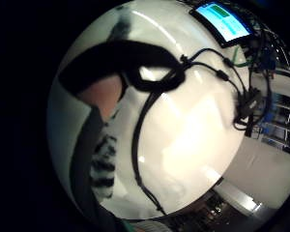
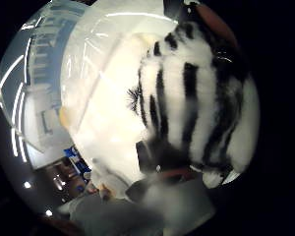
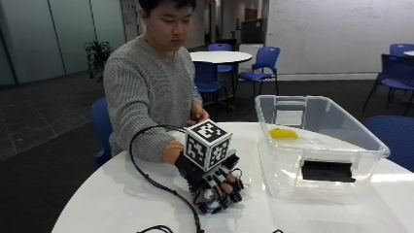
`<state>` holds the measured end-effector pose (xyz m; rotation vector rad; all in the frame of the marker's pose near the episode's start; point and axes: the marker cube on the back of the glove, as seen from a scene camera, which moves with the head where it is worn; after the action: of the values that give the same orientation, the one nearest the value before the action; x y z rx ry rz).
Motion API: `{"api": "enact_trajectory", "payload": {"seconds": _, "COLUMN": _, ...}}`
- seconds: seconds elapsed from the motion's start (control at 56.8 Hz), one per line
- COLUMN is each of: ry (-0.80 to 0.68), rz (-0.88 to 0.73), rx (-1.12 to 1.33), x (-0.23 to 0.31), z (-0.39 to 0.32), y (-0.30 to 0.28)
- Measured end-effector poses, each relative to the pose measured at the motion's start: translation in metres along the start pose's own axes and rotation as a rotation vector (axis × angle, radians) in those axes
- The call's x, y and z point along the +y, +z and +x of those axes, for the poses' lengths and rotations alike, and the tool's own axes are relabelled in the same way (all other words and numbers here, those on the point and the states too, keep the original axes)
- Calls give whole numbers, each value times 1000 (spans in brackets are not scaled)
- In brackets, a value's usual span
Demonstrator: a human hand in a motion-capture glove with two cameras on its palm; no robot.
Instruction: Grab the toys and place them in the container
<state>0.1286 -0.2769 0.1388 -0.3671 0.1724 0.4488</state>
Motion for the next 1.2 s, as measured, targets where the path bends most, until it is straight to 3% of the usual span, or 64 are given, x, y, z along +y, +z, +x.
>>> {"api": "enact_trajectory", "payload": {"seconds": 0.247, "ry": 0, "rz": 5, "rx": 30, "x": -1, "z": -2, "y": 1}}
{"api": "enact_trajectory", "payload": {"seconds": 0.528, "ry": -45, "rz": 172, "rx": -42, "x": -5, "z": -11, "y": 4}}
{"api": "enact_trajectory", "payload": {"seconds": 0.757, "ry": -66, "rz": 195, "rx": -55, "x": 1, "z": -14, "y": -6}}
{"api": "enact_trajectory", "payload": {"seconds": 0.863, "ry": -105, "rz": 262, "rx": -95, "x": 7, "z": -23, "y": -51}}
{"api": "enact_trajectory", "payload": {"seconds": 1.057, "ry": -166, "rz": 467, "rx": -122, "x": 18, "z": -34, "y": -208}}
{"api": "enact_trajectory", "payload": {"seconds": 1.198, "ry": -148, "rz": 505, "rx": -96, "x": 17, "z": -38, "y": -261}}
